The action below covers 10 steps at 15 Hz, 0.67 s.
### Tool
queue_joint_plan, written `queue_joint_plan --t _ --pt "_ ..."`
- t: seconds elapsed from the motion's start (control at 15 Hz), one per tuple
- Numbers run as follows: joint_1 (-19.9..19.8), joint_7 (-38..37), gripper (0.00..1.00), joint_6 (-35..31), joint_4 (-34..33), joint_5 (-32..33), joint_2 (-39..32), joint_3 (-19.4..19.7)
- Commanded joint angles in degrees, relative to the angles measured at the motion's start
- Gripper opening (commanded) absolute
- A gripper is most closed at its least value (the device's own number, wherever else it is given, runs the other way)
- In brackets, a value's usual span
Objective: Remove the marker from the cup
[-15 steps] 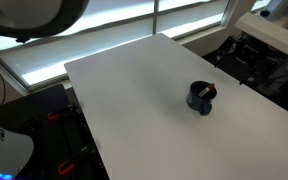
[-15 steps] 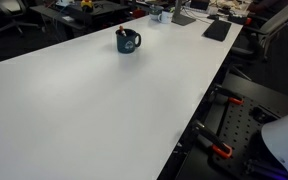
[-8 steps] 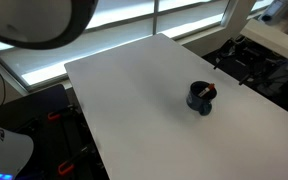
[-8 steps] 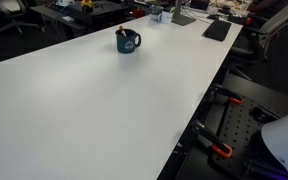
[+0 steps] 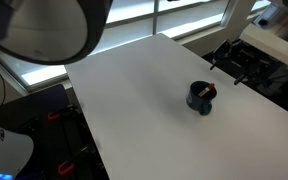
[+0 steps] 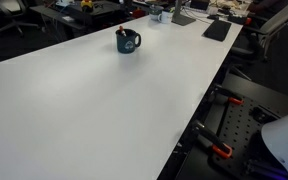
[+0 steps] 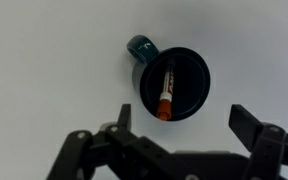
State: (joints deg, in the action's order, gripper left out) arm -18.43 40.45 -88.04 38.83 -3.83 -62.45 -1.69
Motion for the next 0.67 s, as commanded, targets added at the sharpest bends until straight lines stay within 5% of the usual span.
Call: queue_joint_plan --t 0.0,0.6 --pt "-0.2 0.9 1.00 -0.2 -0.5 0.1 -0.3 0.0" --pt "0.0 0.4 1.00 2.6 -6.0 0.7 -3.6 0.1"
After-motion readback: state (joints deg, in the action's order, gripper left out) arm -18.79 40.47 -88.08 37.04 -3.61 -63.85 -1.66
